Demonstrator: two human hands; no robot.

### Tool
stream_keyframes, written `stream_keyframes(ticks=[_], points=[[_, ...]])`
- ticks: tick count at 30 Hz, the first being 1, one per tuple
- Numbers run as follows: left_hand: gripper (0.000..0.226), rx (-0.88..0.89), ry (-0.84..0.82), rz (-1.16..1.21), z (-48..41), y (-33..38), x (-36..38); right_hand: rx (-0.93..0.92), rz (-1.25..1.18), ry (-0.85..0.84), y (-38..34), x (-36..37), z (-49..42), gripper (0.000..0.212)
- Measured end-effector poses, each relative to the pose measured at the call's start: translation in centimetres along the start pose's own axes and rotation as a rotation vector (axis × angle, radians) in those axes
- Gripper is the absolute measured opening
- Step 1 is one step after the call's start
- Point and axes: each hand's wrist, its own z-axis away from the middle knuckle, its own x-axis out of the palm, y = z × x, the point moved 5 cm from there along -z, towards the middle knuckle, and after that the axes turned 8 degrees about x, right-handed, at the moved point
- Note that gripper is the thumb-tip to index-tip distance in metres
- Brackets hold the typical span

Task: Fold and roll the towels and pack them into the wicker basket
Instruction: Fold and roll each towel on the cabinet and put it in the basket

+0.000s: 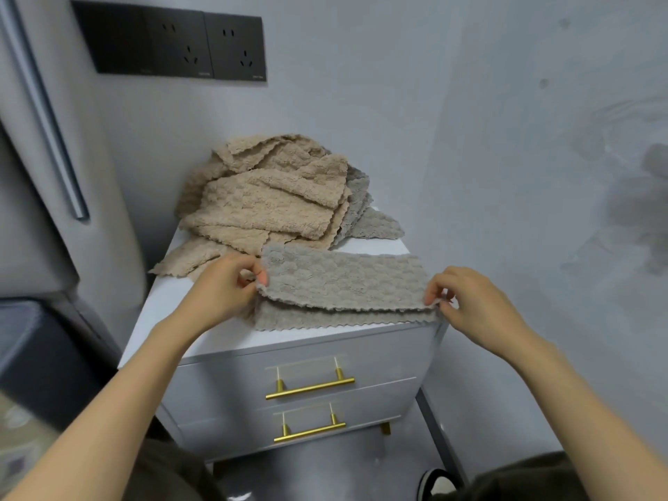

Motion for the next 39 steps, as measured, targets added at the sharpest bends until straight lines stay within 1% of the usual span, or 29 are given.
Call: stream_keyframes(ticks=[5,9,14,17,19,22,25,26,28,29,31,34,37,39], points=[[0.032,0.029,-0.114,-0.108,0.4,0.2,0.7,-0.003,0.08,-0.053,0.3,1.0,0.0,0.029],[0.037,0.034,-0.135,-0.16,0.3,-0.2,0.8,0.023,0.066,-0.07,0.4,1.0,-0.2,0.032],[0.036,0.03,-0.146,-0.197,0.4,-0.5,0.8,0.02,0.065,-0.108,0.3,1.4,-0.2,0.035],[0.043,0.02,-0.205,-0.185,0.4,-0.6,1.3,0.037,0.096,-0.159,0.6,1.9,-0.3,0.036],[0.049,0.006,-0.225,-0.181,0.4,-0.6,1.5,0.083,0.118,-0.181,0.8,2.0,-0.4,0.035],[0.051,-0.014,-0.15,-0.161,-0.1,-0.2,1.1,0.216,0.064,-0.115,1.0,1.3,-0.7,0.032],[0.036,-0.004,-0.031,-0.125,-0.8,0.7,1.1,0.305,-0.064,0.021,1.2,1.2,-1.3,0.021],[0.029,0.015,0.004,-0.127,-1.1,1.0,1.3,0.341,-0.091,0.033,1.4,1.4,-1.6,0.018],[0.019,0.072,0.049,-0.154,-1.9,1.4,1.8,0.439,-0.117,-0.019,1.8,2.3,-2.2,0.027],[0.019,0.093,0.059,-0.17,-2.3,1.4,2.1,0.483,-0.131,-0.054,1.9,2.7,-2.6,0.031],[0.028,0.104,0.046,-0.186,-3.4,1.2,2.9,0.537,-0.158,-0.096,2.1,3.5,-3.2,0.035],[0.041,0.082,-0.044,-0.238,-4.8,0.6,4.5,0.592,-0.184,-0.132,2.2,4.0,-4.0,0.034],[0.047,-0.012,-0.159,-0.304,-5.6,-0.4,5.8,0.649,-0.248,-0.168,2.3,4.2,-4.5,0.035],[0.047,-0.08,-0.178,-0.314,-5.9,-0.5,6.0,0.679,-0.282,-0.209,2.3,4.3,-4.8,0.036]])
